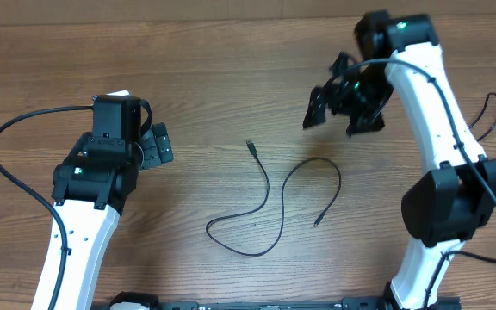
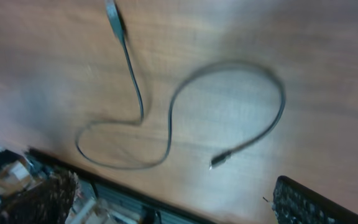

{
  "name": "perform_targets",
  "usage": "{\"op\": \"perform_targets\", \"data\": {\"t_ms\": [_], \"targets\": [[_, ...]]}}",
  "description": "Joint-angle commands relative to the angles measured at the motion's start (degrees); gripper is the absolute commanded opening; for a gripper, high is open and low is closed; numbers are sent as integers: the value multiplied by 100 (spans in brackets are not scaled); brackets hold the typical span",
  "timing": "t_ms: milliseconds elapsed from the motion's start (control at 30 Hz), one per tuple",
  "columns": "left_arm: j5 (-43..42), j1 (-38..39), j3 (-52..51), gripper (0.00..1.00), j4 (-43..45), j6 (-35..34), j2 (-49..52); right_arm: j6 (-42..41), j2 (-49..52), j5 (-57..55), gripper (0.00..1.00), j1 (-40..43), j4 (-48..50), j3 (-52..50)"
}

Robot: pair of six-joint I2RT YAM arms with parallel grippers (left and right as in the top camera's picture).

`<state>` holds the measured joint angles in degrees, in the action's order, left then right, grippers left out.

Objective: Untangle cables
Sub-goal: 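Move the right gripper to the last black cable and grasp it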

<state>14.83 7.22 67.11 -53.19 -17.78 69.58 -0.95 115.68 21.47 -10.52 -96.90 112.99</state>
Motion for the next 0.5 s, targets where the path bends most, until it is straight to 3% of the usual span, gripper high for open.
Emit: {"op": "perform_targets", "data": {"t_ms": [0,267,467], "targets": [[76,-17,55,100,0,68,-59,-109,-927,-227,100,-385,-17,-671],[76,-17,55,100,0,66,-59,-48,-1801,-282,100,-1716,269,-1961],[76,-17,55,100,0,68,-59,-57,-1882,-184,100,-2828,1325,-2933]]}}
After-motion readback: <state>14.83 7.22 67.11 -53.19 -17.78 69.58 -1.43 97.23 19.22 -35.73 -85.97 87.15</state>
